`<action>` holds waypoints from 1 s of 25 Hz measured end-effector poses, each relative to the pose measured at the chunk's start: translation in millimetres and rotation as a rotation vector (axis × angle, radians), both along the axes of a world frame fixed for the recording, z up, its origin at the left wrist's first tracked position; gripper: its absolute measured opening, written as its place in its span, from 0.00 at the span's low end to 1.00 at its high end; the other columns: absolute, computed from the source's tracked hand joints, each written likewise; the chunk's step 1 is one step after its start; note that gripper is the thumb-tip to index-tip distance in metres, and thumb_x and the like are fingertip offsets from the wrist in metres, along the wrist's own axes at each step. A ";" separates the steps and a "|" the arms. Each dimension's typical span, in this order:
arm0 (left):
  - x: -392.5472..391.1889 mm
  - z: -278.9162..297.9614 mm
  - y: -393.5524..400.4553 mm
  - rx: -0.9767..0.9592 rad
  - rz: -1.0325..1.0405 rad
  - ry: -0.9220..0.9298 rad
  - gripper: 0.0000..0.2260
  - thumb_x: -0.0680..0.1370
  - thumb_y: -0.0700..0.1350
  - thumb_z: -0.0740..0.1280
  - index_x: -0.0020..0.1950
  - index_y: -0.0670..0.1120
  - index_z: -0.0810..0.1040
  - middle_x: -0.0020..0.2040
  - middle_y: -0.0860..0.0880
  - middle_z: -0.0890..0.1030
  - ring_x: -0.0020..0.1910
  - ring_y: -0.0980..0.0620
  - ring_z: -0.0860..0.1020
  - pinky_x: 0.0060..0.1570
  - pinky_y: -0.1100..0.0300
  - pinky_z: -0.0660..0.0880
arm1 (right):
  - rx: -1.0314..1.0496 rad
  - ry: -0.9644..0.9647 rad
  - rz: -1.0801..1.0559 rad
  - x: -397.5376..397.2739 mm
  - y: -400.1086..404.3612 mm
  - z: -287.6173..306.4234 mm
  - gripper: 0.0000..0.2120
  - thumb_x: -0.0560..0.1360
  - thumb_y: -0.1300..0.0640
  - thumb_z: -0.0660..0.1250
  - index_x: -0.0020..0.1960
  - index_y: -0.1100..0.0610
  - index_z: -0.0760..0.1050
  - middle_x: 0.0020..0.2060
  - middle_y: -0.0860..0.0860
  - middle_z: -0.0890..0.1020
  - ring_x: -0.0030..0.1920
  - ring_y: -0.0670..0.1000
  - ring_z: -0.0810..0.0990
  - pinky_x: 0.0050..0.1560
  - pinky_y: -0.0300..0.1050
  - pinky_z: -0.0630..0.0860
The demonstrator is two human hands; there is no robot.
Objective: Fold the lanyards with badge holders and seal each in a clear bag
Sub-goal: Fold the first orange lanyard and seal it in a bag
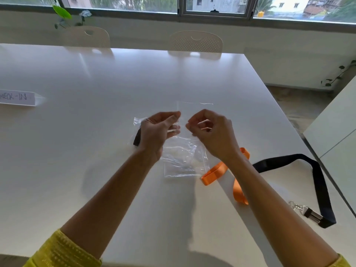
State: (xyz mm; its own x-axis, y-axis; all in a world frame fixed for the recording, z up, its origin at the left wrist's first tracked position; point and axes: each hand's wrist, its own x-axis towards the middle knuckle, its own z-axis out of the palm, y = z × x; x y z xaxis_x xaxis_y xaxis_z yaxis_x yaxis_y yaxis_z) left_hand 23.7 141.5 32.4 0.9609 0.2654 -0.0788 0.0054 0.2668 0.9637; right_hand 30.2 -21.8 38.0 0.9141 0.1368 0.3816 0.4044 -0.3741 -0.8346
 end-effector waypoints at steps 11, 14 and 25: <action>-9.5 -10.2 -42.7 0.066 0.036 -0.101 0.09 0.77 0.45 0.71 0.55 0.44 0.84 0.49 0.48 0.87 0.49 0.49 0.86 0.50 0.54 0.82 | -0.022 -0.136 -0.180 3.0 1.6 -11.2 0.09 0.76 0.52 0.72 0.52 0.56 0.83 0.43 0.43 0.83 0.38 0.38 0.82 0.42 0.25 0.76; -9.4 -11.3 -42.4 0.074 0.027 -0.104 0.11 0.76 0.44 0.72 0.57 0.43 0.84 0.50 0.48 0.87 0.50 0.49 0.86 0.51 0.54 0.82 | -0.020 -0.135 -0.178 3.0 -0.9 -11.7 0.09 0.76 0.54 0.70 0.53 0.58 0.84 0.43 0.45 0.84 0.38 0.38 0.82 0.44 0.26 0.77; -6.8 -10.6 -38.5 0.027 -0.031 -0.046 0.06 0.75 0.43 0.73 0.51 0.45 0.85 0.46 0.48 0.87 0.47 0.50 0.86 0.47 0.59 0.82 | 0.048 -0.061 -0.114 1.7 -6.7 -16.0 0.07 0.72 0.56 0.75 0.48 0.58 0.85 0.38 0.46 0.85 0.40 0.39 0.84 0.41 0.27 0.77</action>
State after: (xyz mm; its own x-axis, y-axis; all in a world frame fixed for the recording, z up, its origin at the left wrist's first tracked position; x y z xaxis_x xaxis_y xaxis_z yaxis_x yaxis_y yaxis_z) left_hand 17.0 103.0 21.8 0.9711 0.2371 -0.0279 -0.0309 0.2410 0.9700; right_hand 31.9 -28.5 22.0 0.8977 0.0133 0.4405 0.4119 -0.3807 -0.8279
